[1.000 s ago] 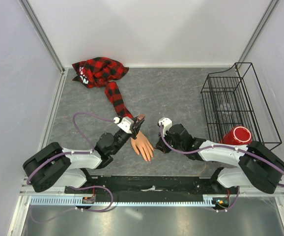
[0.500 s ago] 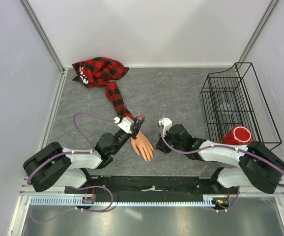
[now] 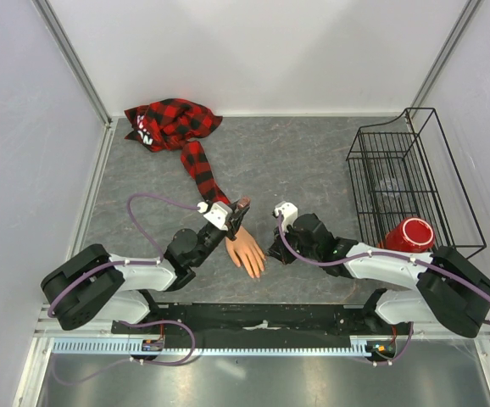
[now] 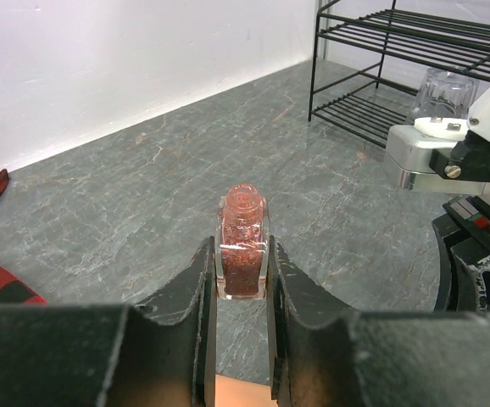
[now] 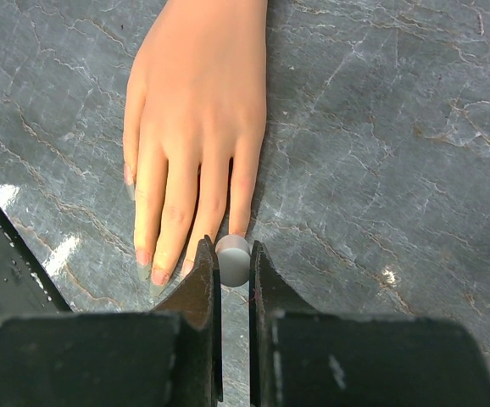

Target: Paint the nails

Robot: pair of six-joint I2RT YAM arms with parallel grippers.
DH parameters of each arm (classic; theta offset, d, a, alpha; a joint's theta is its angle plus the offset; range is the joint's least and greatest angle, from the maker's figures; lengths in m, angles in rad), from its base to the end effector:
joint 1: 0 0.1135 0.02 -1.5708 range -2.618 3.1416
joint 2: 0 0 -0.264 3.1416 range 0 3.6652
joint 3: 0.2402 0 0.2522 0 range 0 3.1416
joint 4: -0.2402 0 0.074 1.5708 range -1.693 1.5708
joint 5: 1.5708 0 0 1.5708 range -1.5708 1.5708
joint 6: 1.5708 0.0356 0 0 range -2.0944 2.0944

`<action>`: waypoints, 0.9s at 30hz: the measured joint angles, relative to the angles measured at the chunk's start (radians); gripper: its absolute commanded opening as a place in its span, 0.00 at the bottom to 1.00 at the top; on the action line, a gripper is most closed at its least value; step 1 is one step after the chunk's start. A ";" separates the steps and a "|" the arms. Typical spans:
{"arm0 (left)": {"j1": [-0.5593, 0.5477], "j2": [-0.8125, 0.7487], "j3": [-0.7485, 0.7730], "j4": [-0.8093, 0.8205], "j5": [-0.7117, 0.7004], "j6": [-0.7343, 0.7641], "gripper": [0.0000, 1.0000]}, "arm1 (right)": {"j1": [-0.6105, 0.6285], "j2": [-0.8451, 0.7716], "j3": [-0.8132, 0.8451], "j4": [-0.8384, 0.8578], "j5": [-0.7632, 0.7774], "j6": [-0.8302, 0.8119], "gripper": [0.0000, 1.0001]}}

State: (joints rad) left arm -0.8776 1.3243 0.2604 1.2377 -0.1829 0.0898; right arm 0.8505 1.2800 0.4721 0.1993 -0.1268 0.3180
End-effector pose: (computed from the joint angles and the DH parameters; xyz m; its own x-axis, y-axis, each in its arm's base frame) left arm 0.1547 -0.1761 0.2033 0.1676 -0.0638 -0.9838 0.6294 0.7750 0.0570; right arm 0.1593 0.1883 0.1683 -0.6127 -0.2280 -0.7567 -0.6553 0.6818 0.3252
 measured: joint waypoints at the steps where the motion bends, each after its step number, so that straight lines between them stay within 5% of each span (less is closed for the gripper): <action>1: 0.000 0.001 0.000 0.000 0.000 0.000 0.02 | 0.000 0.000 0.000 0.000 0.000 0.000 0.00; 27: 0.000 0.005 0.000 0.000 0.000 0.001 0.02 | 0.000 0.030 0.000 0.003 -0.003 -0.004 0.00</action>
State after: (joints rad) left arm -0.8776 1.3289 0.2604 1.2381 -0.1829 0.0910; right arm 0.8505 1.3102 0.4721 0.2028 -0.1295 0.3141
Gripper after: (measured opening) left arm 0.277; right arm 0.081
